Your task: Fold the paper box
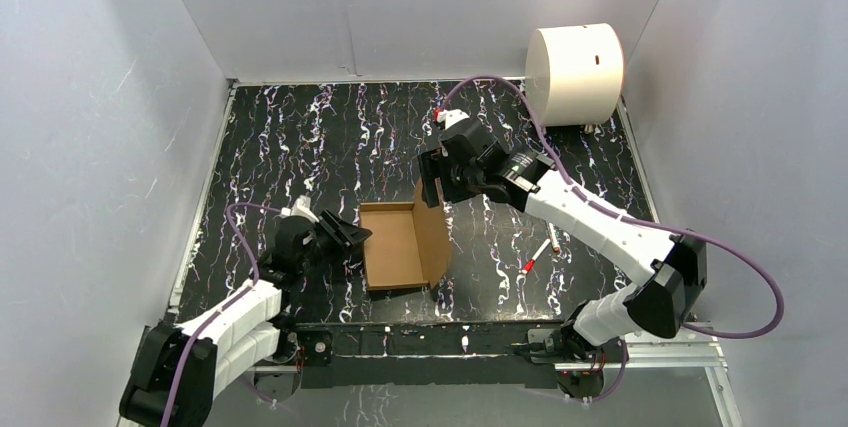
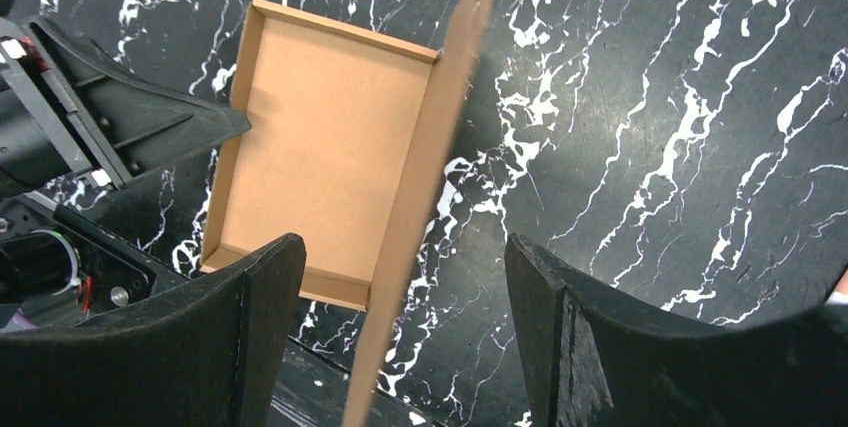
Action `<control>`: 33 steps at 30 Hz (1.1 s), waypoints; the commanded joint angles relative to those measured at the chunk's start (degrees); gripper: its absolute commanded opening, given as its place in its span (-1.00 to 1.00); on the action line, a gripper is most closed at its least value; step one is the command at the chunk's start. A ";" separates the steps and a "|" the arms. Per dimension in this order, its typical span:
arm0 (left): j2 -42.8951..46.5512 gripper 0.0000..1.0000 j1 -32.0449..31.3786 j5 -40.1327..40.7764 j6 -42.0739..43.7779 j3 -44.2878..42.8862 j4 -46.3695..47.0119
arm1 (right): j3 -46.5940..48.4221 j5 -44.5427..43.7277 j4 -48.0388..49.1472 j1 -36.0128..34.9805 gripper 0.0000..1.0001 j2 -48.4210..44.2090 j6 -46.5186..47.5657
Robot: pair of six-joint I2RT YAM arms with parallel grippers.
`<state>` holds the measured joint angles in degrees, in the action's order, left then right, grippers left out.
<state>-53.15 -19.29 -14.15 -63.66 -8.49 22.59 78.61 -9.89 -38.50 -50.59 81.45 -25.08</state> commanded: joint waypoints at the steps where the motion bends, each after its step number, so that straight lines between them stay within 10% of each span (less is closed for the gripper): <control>1: 2.04 -0.06 0.20 2.37 2.35 0.74 -2.71 | 2.37 -0.41 -3.12 0.29 0.60 1.51 -0.32; 15: 8.23 0.27 0.18 9.61 9.68 -5.95 -20.44 | 5.57 8.04 -3.96 -0.08 0.27 5.84 -0.51; 33: 21.50 0.61 -0.29 35.48 37.72 -34.61 -43.49 | 23.11 -1.75 -20.82 -6.19 -0.26 21.39 3.69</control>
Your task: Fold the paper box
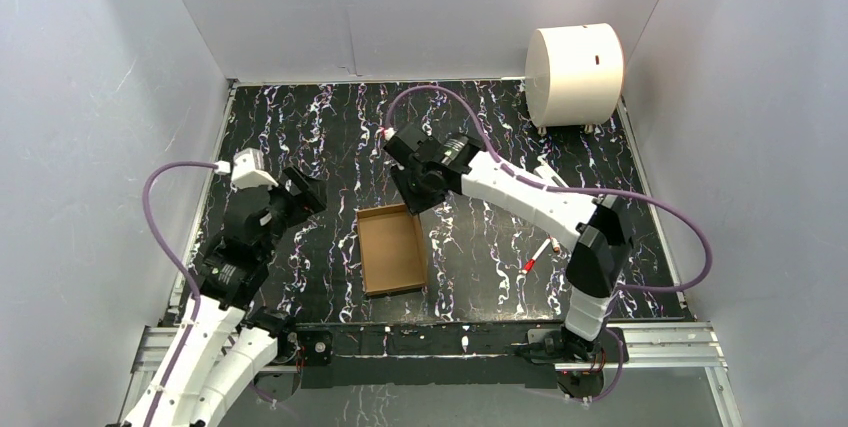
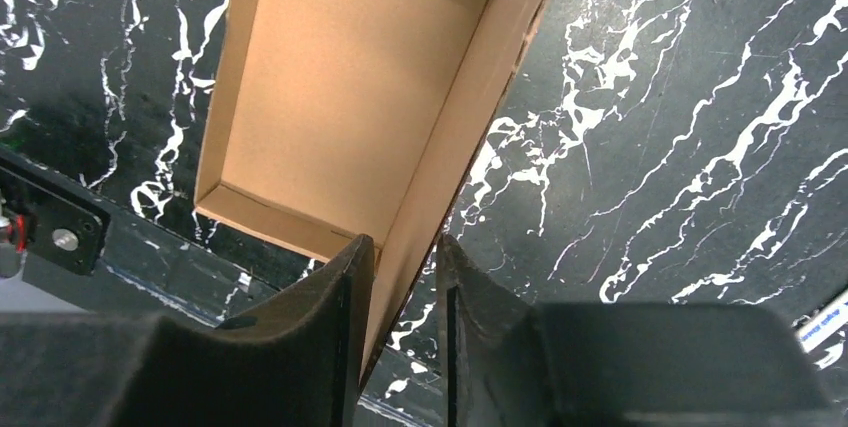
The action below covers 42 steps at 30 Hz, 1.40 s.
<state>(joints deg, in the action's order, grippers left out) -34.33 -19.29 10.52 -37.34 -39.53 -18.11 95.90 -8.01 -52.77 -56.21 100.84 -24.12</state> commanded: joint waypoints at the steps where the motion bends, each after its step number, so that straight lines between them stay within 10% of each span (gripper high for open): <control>1: 3.29 0.66 -0.38 12.83 13.29 -3.51 -2.15 | 6.71 -3.96 -7.31 -0.57 -0.31 2.56 3.82; 12: 8.35 0.85 -1.39 17.79 16.12 0.77 -0.23 | 14.32 1.86 -11.27 -0.40 -0.99 6.77 30.69; 31: 9.85 0.85 -2.34 13.84 19.35 1.77 1.92 | 27.33 15.58 -11.82 1.45 -1.00 15.10 79.73; 39: 9.20 0.85 -2.33 11.20 20.07 2.00 2.55 | 27.83 14.12 -8.96 1.98 -0.58 16.23 80.73; 42: 8.91 0.85 -2.33 10.13 20.42 2.08 2.68 | 26.69 14.55 -6.16 2.07 -0.03 14.42 77.78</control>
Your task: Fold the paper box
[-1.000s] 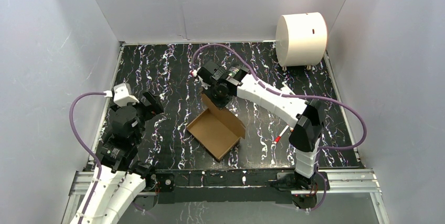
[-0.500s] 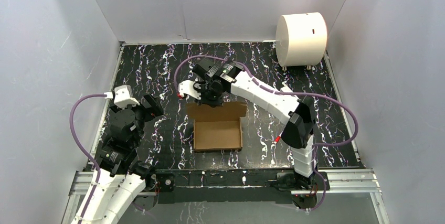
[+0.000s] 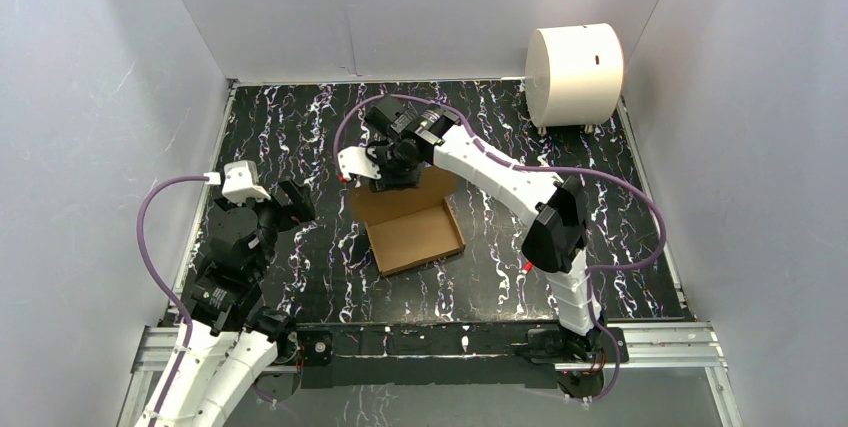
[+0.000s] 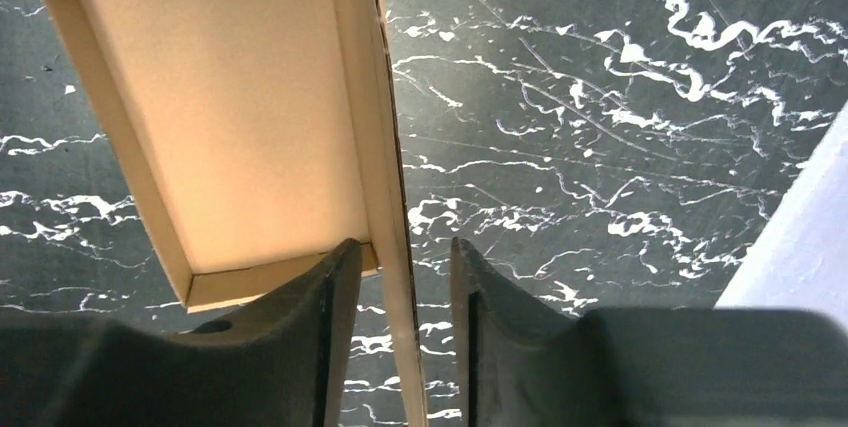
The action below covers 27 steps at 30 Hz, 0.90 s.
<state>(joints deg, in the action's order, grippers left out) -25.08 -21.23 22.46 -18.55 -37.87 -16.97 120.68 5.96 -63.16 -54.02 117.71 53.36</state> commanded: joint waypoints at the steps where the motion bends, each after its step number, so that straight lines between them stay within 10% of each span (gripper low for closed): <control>1: -0.39 0.85 -0.39 -2.45 1.86 0.39 1.61 | 0.90 0.42 5.80 -0.12 0.14 -3.45 -0.81; 10: -2.44 0.85 -0.69 -8.13 4.07 -0.25 1.33 | -19.14 -2.65 24.79 1.31 0.96 -19.87 -13.62; 27: -16.56 0.83 -0.85 -26.84 1.26 -2.90 -2.93 | -54.87 13.07 47.81 24.73 0.78 -45.30 -32.80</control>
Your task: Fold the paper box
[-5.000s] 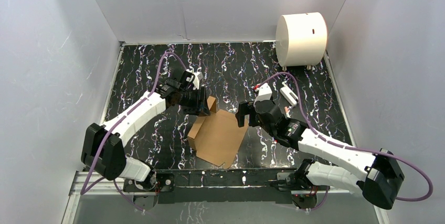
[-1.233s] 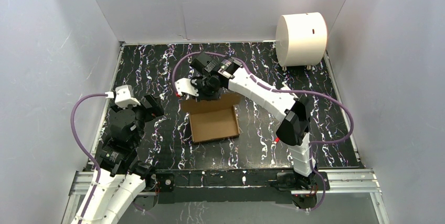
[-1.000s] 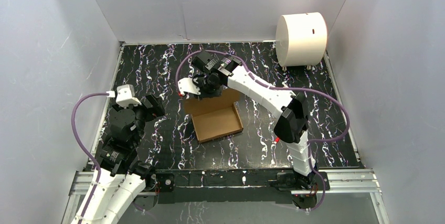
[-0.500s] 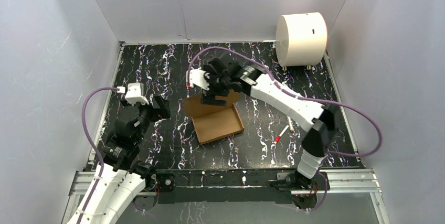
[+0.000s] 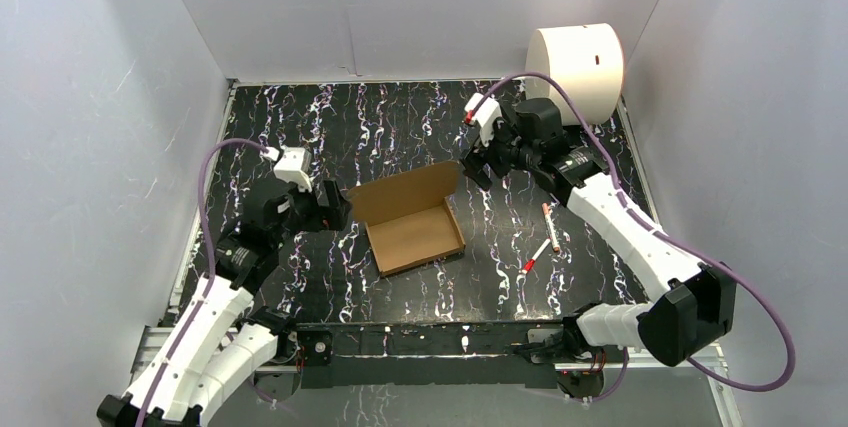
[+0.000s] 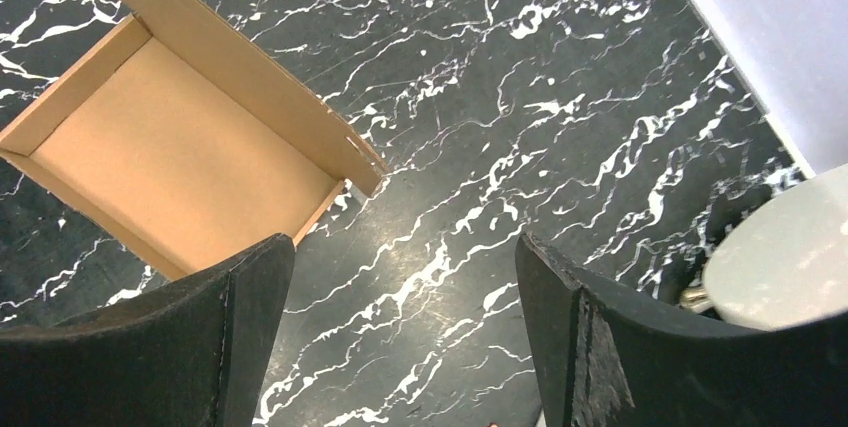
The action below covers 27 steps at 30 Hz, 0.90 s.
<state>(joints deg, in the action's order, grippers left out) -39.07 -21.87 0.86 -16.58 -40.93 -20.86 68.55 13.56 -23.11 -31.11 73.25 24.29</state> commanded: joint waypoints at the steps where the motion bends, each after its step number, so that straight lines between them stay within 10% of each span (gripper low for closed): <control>1: -3.35 0.84 -0.15 -5.06 -0.61 0.07 0.98 | -3.98 6.62 8.16 2.59 0.76 -0.88 -3.03; 27: -21.92 0.28 2.43 -18.63 10.45 -1.01 14.63 | -7.80 39.18 24.74 11.62 0.23 18.14 4.00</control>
<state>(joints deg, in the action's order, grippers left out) -59.33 -19.81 -14.24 -9.47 -38.50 -8.10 56.69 47.57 -3.07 -19.57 90.37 27.42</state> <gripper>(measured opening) 0.669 0.636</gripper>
